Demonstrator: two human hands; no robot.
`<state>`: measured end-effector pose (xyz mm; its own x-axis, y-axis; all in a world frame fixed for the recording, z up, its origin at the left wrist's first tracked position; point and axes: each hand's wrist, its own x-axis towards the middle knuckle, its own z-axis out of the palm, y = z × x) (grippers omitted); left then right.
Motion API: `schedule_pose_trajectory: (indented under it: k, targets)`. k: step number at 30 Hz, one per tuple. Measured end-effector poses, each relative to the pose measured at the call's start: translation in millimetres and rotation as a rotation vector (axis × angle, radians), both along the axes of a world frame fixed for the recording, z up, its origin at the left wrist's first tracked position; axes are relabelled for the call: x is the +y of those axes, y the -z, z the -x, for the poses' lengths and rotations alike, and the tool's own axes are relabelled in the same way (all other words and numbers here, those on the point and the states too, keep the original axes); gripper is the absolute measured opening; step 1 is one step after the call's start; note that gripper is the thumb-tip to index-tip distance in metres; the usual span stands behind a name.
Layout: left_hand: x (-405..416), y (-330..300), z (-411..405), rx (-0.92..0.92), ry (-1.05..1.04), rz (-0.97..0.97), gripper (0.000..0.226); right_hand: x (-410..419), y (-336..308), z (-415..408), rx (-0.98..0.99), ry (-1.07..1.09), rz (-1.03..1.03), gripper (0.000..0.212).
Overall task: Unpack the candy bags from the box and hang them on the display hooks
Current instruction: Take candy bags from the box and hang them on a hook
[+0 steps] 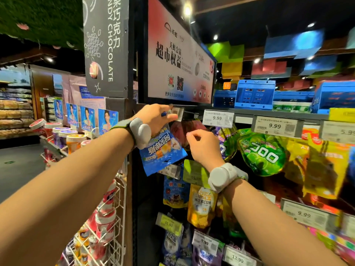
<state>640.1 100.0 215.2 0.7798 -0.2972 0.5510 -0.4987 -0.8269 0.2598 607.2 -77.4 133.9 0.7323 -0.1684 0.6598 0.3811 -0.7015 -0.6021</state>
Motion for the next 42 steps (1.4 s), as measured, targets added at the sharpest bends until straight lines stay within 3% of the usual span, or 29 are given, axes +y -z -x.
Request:
schedule_pose_trajectory:
  k: [5, 12, 14, 20, 28, 34, 38, 42]
  targets:
    - [-6.1, 30.4, 15.9, -0.050, 0.005, 0.326, 0.055, -16.0, 8.9, 25.3, 0.044, -0.118, -0.242, 0.033]
    - [-16.0, 62.9, 41.5, -0.005, 0.084, 0.720, 0.048, -31.3, 23.4, 72.6, 0.126, -0.297, -0.507, 0.025]
    - [-22.8, 67.0, 51.0, 0.057, 0.142, 0.881, 0.042, -34.1, 25.5, 89.6, 0.138, -0.341, -0.533, 0.022]
    - [-57.9, 76.3, 83.9, 0.164, 0.204, 1.184, 0.054, -50.3, 39.3, 128.6, 0.193, -0.475, -0.492, 0.015]
    - [-104.2, 77.7, 121.8, 0.274, 0.317, 1.142, 0.044, -97.2, 41.1, 151.7, 0.085, -0.344, -0.528, 0.017]
    - [-130.7, 85.9, 143.4, 0.362, 0.500, 0.967, 0.070, -143.6, 37.5, 170.4, 0.022, -0.234, -0.540, 0.022]
    - [-155.1, 92.2, 158.9, 0.494, 0.620, 0.877, 0.028, -173.2, 34.1, 192.8, -0.032, -0.204, -0.584, 0.018]
    - [-183.3, 100.7, 172.4, 0.584, 0.691, 0.764, 0.012, -204.5, 33.2, 211.5, -0.071, -0.169, -0.655, 0.011]
